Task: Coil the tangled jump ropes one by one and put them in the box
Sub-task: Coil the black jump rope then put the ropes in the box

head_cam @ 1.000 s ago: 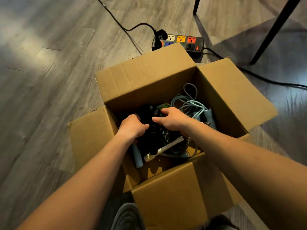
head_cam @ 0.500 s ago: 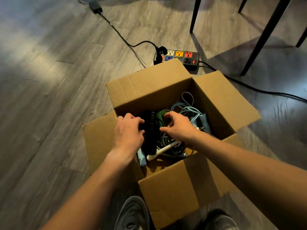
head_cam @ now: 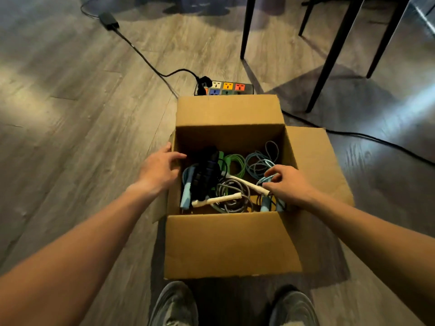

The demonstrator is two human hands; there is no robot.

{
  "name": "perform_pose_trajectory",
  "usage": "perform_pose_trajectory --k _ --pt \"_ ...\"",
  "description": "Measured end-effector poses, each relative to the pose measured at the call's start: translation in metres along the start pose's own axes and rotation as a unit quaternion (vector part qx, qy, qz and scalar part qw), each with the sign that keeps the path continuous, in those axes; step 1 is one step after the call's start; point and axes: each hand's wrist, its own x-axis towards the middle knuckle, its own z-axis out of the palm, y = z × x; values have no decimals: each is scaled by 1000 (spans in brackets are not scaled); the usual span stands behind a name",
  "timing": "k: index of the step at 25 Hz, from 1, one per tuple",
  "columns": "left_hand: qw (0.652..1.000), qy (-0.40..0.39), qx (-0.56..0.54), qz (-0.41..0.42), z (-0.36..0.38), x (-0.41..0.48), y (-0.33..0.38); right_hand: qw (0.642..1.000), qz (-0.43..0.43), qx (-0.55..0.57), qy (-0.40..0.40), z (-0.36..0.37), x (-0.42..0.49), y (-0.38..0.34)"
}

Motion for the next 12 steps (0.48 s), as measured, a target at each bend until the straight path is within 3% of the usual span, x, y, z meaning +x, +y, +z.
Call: perform_pose_trajectory --k 2,4,6,8,10,12 --pt "995 -14 -94 13 2 11 3 999 10 30 11 -2 -4 4" --pt "984 19 -170 -39 7 8 -6 997 6 73 39 -12 -4 6" --pt "966 39 -190 -168 5 -5 -23 990 -21 95 105 -25 -4 7" --pt "923 21 -256 -286 -4 -20 -38 979 -22 81 187 -40 -2 13" --pt "905 6 -291 -311 -14 -30 -43 968 31 17 247 -55 2 24" --pt "911 26 -289 -292 -30 -31 -39 967 139 -49 207 -67 3 40"
